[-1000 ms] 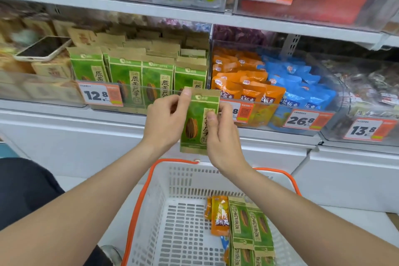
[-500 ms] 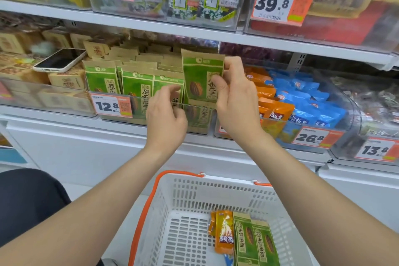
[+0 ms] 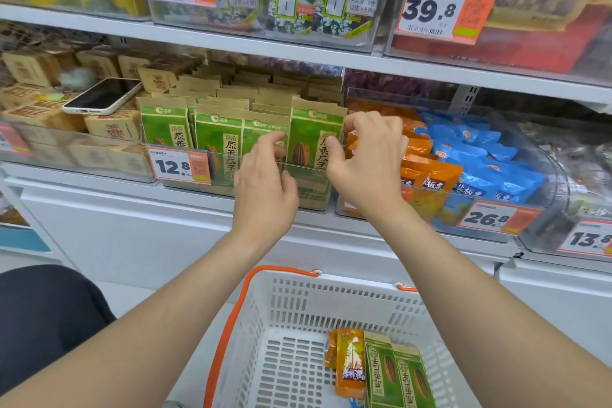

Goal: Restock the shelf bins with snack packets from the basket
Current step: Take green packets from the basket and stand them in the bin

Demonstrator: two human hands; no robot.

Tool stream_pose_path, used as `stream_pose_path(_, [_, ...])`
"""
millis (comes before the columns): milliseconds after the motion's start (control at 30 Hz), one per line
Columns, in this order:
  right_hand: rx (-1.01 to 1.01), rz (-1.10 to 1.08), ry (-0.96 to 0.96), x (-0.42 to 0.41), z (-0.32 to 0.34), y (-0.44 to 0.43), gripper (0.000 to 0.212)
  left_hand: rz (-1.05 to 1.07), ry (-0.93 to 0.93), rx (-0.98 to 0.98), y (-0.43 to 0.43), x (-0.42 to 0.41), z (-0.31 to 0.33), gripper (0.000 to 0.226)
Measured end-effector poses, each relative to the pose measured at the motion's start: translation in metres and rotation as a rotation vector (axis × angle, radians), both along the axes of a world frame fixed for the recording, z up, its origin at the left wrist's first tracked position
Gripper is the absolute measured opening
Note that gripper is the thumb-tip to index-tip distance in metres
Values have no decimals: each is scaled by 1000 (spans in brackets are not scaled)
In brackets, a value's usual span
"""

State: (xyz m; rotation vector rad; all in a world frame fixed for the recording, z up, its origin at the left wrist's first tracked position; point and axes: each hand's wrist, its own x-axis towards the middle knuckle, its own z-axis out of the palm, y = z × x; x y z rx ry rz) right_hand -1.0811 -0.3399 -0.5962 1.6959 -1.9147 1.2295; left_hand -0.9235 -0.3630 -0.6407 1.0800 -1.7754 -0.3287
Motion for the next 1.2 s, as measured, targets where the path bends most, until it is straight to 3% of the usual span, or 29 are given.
stream_pose_path(167, [10,182,85,5,17,3,63,-4,-84,-44,1,-1,1,65])
stream_pose_path(300, [177,142,247,15,22,-7,45,40,-60,-30,-1,-5,-1,59])
stream_pose_path(567, [327,108,474,17,32,-16,48,45,-47,-43,0,-6,-2,62])
stream_pose_path(733, [178,-54,530,19,23,-17,43,38,-109,-55,1,-8,-4,64])
stream_pose_path(867, [250,82,430,18,15,-16,48,65,-119,-47,2,-10,-6,62])
stream_pose_path(1000, [211,82,429,9,18,-12,46,98,-118,-81,4,-13,-8,63])
stream_pose_path(1100, [207,101,396,9,8,-4,51,144,-93,-163,8,-15,-10,38])
stream_pose_path(1200, [-83,41,369,2,-2,11,40,109,-138,-258,11,-15,-15,15])
